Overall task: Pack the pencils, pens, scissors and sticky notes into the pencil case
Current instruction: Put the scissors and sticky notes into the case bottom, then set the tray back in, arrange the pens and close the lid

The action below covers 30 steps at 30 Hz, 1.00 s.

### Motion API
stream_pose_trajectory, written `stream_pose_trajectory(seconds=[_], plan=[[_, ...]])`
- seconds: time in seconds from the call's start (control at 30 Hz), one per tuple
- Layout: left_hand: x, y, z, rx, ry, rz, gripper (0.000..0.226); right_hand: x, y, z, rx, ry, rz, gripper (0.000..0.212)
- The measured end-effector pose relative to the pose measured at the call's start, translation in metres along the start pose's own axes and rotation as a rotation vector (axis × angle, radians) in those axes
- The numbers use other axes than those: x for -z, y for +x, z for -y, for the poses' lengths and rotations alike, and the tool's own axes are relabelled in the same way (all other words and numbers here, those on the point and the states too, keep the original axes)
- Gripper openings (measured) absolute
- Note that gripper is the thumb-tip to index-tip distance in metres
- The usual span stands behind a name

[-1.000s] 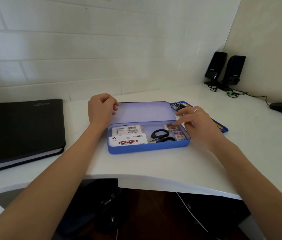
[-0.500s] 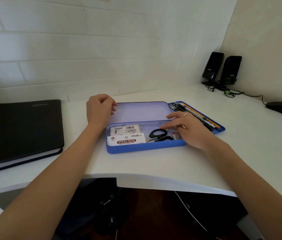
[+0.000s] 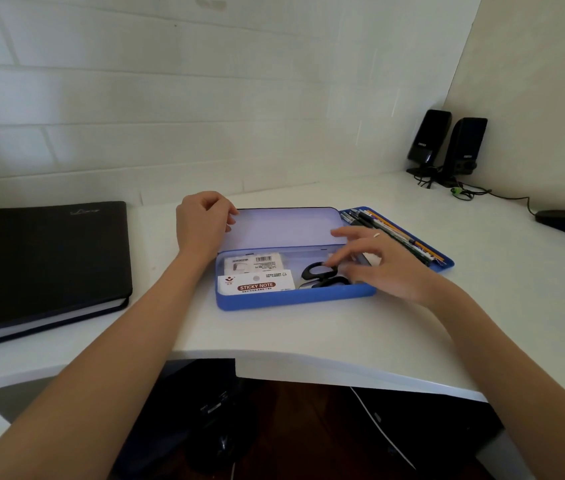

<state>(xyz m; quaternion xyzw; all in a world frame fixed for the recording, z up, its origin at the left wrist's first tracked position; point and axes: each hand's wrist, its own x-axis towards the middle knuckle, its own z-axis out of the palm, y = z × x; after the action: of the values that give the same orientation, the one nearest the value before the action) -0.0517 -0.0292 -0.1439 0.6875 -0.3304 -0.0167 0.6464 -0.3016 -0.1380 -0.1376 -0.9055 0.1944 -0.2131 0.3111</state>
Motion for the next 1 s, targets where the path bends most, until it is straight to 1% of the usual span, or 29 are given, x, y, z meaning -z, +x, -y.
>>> stream_pose_trajectory(seconds=[0.03,0.07,0.1,0.13,0.17,0.23,0.3,0.4,0.47,0.6,0.77,0.87,0.93,1.0], plan=[[0.0,0.001,0.0,-0.004,0.02,-0.009,0.022,0.003,0.001,-0.004,-0.019,0.007,-0.107,0.021],[0.001,0.002,0.001,-0.009,0.049,-0.02,0.022,0.006,0.003,-0.011,-0.052,-0.051,-0.236,0.025],[0.001,0.002,0.001,-0.01,0.078,-0.03,0.02,0.011,0.004,-0.019,-0.121,-0.17,-0.345,0.032],[0.001,0.002,0.001,0.001,0.099,-0.033,0.016,0.017,0.003,-0.025,-0.233,-0.311,-0.406,0.041],[0.0,0.003,0.002,0.022,0.11,-0.026,0.012,0.021,0.0,-0.031,-0.367,-0.419,-0.414,0.05],[-0.001,0.003,0.003,0.084,0.12,0.009,0.007,0.026,-0.004,-0.043,-0.591,-0.476,-0.331,0.068],[-0.001,0.004,0.005,0.121,0.142,0.011,0.008,0.026,-0.006,-0.051,-0.685,-0.445,-0.259,0.079],[0.002,0.005,0.007,0.16,0.139,-0.046,0.012,0.026,-0.005,-0.052,-0.668,-0.412,-0.293,0.076],[0.003,0.005,0.008,0.183,0.139,-0.026,0.012,0.026,-0.004,-0.049,-0.634,-0.364,-0.342,0.073],[0.005,0.003,0.01,0.164,0.226,0.019,0.016,0.029,-0.008,-0.046,-0.557,-0.225,-0.472,0.08],[0.006,0.003,0.012,0.128,0.272,0.024,0.017,0.034,-0.009,-0.039,-0.439,-0.181,-0.571,0.082],[0.006,0.002,0.013,0.128,0.264,0.033,0.015,0.037,-0.01,-0.037,-0.367,-0.07,-0.512,0.083],[0.006,0.001,0.012,0.138,0.257,0.057,0.013,0.037,-0.012,-0.033,-0.307,-0.025,-0.429,0.083],[0.006,0.0,0.01,0.131,0.254,0.11,0.018,0.033,-0.013,-0.026,-0.242,0.012,-0.342,0.081]])
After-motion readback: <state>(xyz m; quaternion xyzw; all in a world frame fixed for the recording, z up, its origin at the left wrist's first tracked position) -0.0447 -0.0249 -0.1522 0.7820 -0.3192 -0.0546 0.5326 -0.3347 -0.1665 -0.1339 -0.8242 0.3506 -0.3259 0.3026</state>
